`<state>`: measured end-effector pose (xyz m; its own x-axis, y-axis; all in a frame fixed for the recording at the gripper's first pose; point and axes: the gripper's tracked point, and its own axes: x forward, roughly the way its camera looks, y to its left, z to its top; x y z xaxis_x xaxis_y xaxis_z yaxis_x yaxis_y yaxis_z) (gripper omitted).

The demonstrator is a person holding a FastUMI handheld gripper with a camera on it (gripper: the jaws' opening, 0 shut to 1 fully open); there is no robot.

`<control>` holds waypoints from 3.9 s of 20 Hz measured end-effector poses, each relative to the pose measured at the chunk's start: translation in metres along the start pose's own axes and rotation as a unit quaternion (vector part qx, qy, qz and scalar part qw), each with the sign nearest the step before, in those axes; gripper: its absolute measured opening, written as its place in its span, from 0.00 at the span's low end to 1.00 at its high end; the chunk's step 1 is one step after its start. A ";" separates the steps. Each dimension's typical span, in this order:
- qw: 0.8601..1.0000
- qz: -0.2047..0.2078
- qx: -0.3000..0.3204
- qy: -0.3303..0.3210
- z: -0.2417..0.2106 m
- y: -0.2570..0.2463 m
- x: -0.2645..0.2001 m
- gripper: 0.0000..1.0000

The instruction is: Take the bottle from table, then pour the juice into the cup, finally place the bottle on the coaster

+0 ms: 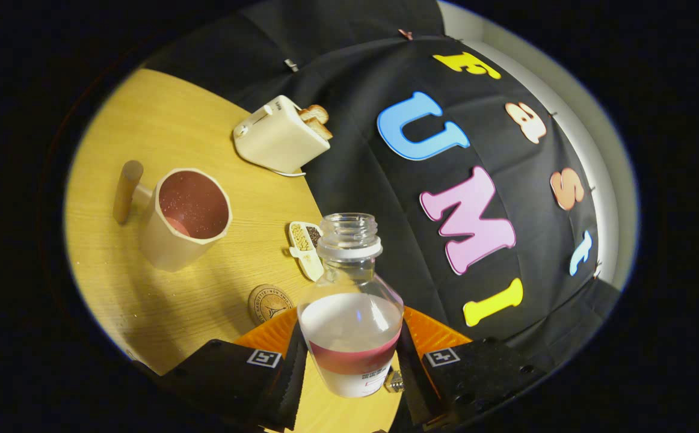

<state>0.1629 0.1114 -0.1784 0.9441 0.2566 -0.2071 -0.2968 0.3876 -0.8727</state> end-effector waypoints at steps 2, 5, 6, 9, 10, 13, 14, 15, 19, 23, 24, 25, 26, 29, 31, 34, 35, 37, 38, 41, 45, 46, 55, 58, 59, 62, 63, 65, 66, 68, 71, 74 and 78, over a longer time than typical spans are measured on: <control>0.999 -0.002 -0.042 -0.012 0.008 0.004 0.008 0.71; 0.997 0.008 -0.075 -0.022 0.014 0.016 0.016 0.71; 0.996 0.012 -0.085 -0.031 0.019 0.021 0.018 0.71; 0.990 0.014 -0.136 -0.044 0.024 0.032 0.024 0.71; 0.987 0.016 -0.151 -0.047 0.024 0.037 0.027 0.71; 0.982 0.019 -0.181 -0.053 0.027 0.045 0.033 0.71; 0.980 0.019 -0.189 -0.055 0.028 0.044 0.034 0.71; 0.978 0.016 -0.199 -0.058 0.030 0.044 0.036 0.71; 0.970 0.025 -0.230 -0.076 0.036 0.048 0.039 0.71; 0.962 0.021 -0.258 -0.084 0.040 0.045 0.042 0.71; 0.960 0.020 -0.266 -0.085 0.041 0.044 0.044 0.71; 0.959 0.022 -0.271 -0.085 0.040 0.045 0.044 0.71; 0.957 0.025 -0.276 -0.086 0.040 0.048 0.046 0.71; 0.948 0.024 -0.303 -0.096 0.045 0.047 0.047 0.71; 0.942 0.023 -0.319 -0.107 0.049 0.046 0.047 0.71; 0.934 0.023 -0.338 -0.116 0.053 0.046 0.049 0.71; 0.931 0.025 -0.343 -0.119 0.053 0.047 0.049 0.71; 0.927 0.024 -0.355 -0.121 0.056 0.045 0.050 0.71; 0.926 0.024 -0.357 -0.121 0.055 0.045 0.050 0.71; 0.921 0.023 -0.368 -0.126 0.057 0.043 0.049 0.71; 0.912 0.023 -0.388 -0.133 0.057 0.044 0.049 0.71; 0.910 0.023 -0.391 -0.134 0.058 0.044 0.050 0.71; 0.886 0.023 -0.439 -0.145 0.059 0.040 0.052 0.71; 0.878 0.025 -0.456 -0.145 0.053 0.040 0.054 0.71; 0.874 0.025 -0.462 -0.148 0.055 0.040 0.054 0.71; 0.861 0.022 -0.480 -0.165 0.062 0.041 0.054 0.71; 0.857 0.023 -0.487 -0.169 0.063 0.042 0.054 0.71; 0.847 0.023 -0.500 -0.177 0.068 0.043 0.055 0.71; 0.842 0.023 -0.508 -0.182 0.071 0.044 0.056 0.71; 0.832 0.022 -0.521 -0.190 0.076 0.044 0.057 0.71; 0.821 0.020 -0.534 -0.200 0.082 0.044 0.058 0.71; 0.814 0.024 -0.546 -0.196 0.078 0.043 0.060 0.71; 0.793 0.020 -0.570 -0.215 0.085 0.046 0.055 0.71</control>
<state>0.1894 0.2190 -0.1921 0.7283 0.6218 -0.2879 0.2290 -0.6169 -0.7530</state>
